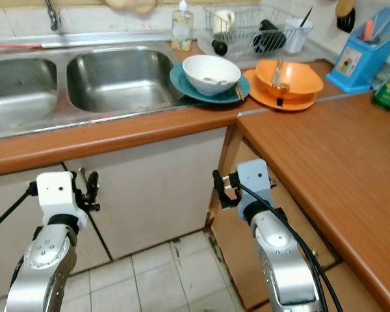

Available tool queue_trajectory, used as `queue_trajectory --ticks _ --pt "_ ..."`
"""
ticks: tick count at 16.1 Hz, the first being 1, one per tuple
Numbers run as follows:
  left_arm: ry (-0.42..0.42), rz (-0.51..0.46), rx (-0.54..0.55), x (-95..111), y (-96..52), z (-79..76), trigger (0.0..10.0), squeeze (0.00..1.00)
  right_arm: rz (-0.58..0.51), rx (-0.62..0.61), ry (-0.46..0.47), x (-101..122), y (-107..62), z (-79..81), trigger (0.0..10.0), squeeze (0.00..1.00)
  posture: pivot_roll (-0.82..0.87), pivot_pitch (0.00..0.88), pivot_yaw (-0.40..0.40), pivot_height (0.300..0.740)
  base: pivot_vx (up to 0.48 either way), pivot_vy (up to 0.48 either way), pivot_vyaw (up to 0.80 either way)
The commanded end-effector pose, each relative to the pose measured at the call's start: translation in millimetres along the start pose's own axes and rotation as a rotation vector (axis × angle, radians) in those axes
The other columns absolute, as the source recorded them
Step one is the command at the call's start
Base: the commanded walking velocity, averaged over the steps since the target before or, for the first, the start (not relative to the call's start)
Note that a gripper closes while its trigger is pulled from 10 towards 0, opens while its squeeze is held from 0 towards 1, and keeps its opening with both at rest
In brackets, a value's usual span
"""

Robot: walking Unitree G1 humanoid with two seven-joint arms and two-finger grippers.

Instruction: Kitchen organization

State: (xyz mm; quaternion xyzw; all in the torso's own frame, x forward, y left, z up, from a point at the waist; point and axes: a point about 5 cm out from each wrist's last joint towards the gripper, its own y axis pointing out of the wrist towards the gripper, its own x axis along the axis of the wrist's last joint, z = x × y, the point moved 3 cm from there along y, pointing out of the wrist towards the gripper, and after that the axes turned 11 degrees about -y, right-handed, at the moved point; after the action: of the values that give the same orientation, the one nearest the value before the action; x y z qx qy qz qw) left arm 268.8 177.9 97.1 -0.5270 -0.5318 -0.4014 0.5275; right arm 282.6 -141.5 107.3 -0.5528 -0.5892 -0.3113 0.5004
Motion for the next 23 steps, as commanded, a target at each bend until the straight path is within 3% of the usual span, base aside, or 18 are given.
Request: queue_trajectory --ticks 1,9,14,17,19,21,23 --pt "0.004 -0.010 -0.001 4 0.3 0.1 10.0 0.00 0.004 -0.003 0.006 1 -0.5 -1.7 10.0 0.00 -0.03 0.000 -0.029 0.740 0.000 0.000 0.00" --pt "-0.024 -0.058 -0.108 16 -6.5 -11.2 10.0 0.00 -0.033 -0.058 0.002 10 -1.6 -8.8 10.0 0.00 -0.03 0.000 -0.034 0.740 0.000 0.000 0.00" --pt "-0.023 -0.104 -0.198 29 -11.3 -25.0 10.0 0.00 -0.069 -0.102 0.010 18 -2.6 -14.8 10.0 0.00 -0.02 0.000 -0.033 0.740 0.312 0.000 0.00" --pt "-0.034 -0.133 -0.230 36 -11.4 -31.5 10.0 0.00 -0.100 -0.111 0.006 26 -2.8 -17.1 10.0 0.00 -0.02 0.000 -0.029 0.740 0.355 0.000 -0.70" --pt "-0.036 -0.156 -0.223 41 -10.7 -31.1 10.0 0.00 -0.131 -0.069 0.006 32 -3.1 -13.0 10.0 0.00 -0.02 0.000 -0.029 0.740 0.368 0.000 -0.62" --pt "-0.041 -0.184 -0.207 49 -8.4 -28.4 10.0 0.00 -0.165 0.043 -0.019 37 -4.8 1.7 10.0 0.00 -0.02 0.000 -0.028 0.740 0.368 0.000 0.00" --pt "-0.041 -0.205 -0.209 55 -7.2 -28.5 10.0 0.00 -0.169 0.087 0.043 40 -5.2 8.0 10.0 0.00 -0.01 0.000 -0.029 0.740 0.368 0.000 0.00"
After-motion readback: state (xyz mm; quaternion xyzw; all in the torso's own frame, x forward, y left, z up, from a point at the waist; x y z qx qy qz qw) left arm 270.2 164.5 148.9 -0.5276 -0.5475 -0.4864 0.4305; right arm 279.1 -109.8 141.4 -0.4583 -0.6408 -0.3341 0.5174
